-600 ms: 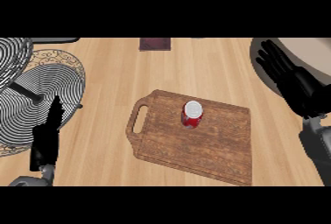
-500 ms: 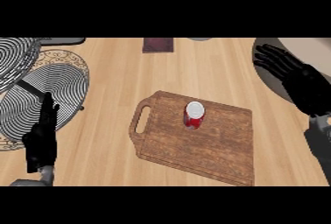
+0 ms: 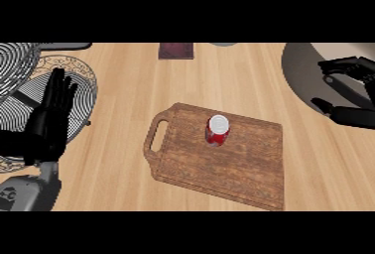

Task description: Pick the can from the cutting board and place it in the pot

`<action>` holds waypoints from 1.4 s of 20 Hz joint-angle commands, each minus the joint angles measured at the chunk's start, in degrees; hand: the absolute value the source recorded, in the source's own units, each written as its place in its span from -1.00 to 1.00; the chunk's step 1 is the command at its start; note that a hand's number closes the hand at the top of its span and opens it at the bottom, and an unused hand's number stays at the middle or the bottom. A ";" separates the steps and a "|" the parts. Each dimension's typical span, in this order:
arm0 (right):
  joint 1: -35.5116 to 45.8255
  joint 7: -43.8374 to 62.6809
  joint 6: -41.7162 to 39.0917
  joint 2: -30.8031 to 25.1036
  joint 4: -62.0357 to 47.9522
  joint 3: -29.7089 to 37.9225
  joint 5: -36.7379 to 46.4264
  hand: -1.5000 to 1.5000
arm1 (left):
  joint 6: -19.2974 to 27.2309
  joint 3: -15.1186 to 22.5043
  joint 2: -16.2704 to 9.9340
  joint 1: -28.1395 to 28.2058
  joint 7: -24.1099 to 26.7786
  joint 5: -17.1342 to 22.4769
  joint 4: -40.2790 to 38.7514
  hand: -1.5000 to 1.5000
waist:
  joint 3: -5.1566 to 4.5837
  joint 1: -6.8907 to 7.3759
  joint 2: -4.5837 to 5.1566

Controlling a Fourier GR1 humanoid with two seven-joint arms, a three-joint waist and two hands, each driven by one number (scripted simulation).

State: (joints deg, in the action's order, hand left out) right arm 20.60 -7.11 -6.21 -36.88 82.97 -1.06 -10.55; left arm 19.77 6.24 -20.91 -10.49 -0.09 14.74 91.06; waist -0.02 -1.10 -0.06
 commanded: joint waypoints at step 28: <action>8.62 37.48 -14.68 11.26 13.40 -22.57 29.44 -1.00 | -5.60 -3.57 4.52 -7.24 -1.59 -1.27 -5.20 0.00 | 0.00 1.55 0.15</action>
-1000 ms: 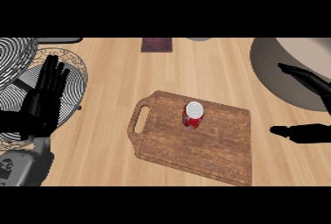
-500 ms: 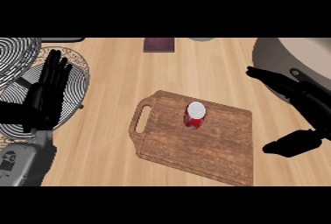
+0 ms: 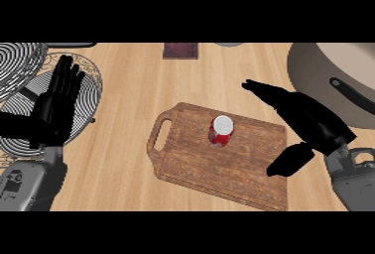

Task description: Pick the can from the cutting board and place it in the pot

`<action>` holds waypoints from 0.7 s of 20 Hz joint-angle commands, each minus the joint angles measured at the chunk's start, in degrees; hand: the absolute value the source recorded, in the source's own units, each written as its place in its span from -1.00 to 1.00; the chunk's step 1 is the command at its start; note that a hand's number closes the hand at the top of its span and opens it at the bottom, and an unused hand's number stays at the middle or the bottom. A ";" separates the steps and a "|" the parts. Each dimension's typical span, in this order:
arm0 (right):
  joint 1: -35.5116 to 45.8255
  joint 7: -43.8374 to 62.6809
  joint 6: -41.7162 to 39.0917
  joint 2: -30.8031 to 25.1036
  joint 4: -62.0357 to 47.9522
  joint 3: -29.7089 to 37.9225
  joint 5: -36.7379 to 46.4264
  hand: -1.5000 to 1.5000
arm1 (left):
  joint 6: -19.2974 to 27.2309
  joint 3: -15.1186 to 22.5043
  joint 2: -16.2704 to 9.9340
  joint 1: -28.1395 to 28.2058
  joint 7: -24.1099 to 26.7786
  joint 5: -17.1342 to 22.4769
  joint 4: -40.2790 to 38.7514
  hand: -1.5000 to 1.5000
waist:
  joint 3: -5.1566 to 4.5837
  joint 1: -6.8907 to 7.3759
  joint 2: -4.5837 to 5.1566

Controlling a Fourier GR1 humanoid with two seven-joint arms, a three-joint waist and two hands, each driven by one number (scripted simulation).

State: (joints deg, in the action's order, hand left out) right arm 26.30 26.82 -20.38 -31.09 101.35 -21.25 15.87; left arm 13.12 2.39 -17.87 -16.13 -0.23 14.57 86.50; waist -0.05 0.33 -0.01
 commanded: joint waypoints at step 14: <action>-3.05 -8.56 -1.93 13.14 -8.25 1.04 15.09 -1.00 | -0.90 -0.86 4.85 2.34 -2.77 -5.55 5.24 0.00 | 0.05 -0.19 -0.02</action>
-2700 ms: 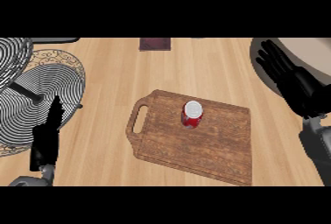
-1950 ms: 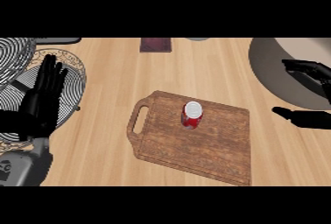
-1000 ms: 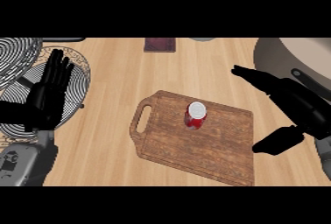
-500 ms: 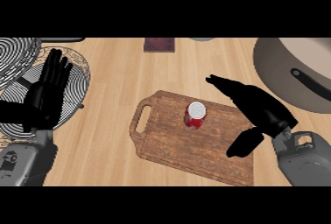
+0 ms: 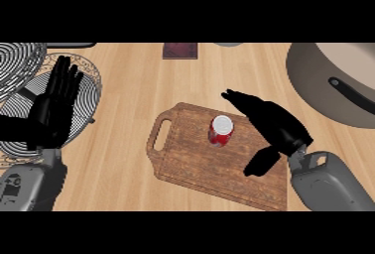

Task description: Pick the can from the cutting board and place it in the pot

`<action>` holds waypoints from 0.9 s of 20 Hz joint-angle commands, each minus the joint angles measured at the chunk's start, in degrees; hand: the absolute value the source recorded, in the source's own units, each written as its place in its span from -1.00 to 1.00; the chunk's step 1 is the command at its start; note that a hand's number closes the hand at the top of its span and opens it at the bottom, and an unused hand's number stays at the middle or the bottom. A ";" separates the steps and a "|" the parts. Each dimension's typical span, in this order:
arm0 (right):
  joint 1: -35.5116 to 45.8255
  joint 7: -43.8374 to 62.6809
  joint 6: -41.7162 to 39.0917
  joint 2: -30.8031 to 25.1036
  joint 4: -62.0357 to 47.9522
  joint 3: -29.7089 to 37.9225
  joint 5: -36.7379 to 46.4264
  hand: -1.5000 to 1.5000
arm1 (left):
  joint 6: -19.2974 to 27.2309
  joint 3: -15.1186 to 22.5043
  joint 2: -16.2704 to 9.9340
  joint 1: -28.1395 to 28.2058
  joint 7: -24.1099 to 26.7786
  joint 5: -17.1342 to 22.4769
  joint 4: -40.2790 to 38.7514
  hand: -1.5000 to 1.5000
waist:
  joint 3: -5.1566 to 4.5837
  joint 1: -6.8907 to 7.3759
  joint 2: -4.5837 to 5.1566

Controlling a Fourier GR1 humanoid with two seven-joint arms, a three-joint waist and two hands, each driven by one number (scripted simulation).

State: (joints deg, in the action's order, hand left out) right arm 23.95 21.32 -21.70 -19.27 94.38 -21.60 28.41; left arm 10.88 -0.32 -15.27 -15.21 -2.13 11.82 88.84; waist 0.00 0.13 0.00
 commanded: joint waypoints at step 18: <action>-1.23 -8.22 6.66 11.95 -15.62 1.14 17.70 -1.00 | -3.50 -3.10 2.91 4.45 -0.23 -2.70 3.97 0.00 | 0.01 0.23 -0.03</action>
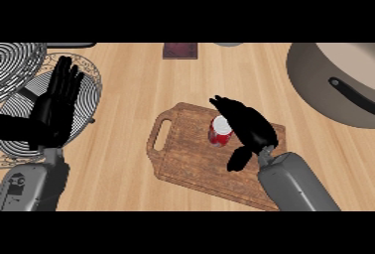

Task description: Pick the can from the cutting board and place it in the pot

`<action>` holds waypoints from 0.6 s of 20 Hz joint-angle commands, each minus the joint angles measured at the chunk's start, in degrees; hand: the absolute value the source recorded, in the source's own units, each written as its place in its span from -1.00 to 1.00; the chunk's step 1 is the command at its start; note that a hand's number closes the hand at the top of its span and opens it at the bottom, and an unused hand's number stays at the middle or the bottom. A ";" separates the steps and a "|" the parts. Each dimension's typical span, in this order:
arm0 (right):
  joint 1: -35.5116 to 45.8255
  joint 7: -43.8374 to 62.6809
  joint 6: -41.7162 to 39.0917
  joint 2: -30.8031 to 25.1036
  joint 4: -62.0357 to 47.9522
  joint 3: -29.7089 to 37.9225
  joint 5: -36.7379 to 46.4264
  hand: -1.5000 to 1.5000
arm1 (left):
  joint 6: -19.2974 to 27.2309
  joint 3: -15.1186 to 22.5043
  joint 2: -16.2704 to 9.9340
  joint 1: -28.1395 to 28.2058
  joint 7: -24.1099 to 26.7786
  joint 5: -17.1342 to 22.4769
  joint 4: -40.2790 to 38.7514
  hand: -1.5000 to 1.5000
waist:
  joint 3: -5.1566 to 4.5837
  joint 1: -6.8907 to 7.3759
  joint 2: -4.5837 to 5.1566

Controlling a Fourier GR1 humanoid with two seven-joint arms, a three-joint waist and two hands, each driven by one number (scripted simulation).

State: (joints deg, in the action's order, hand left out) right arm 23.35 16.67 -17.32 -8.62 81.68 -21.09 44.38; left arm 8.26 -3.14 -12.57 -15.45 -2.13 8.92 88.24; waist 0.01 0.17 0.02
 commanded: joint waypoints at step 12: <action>5.30 -16.75 7.95 5.53 -15.80 -0.65 7.85 1.00 | -2.15 -2.17 0.08 -0.73 -1.57 -0.42 0.35 0.00 | 0.01 0.21 0.03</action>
State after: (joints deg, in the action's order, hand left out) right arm 27.92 4.99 -12.17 -3.78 70.55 -20.79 49.83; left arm 6.61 -5.07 -12.31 -16.62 -2.34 8.32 87.31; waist -0.13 0.21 -0.45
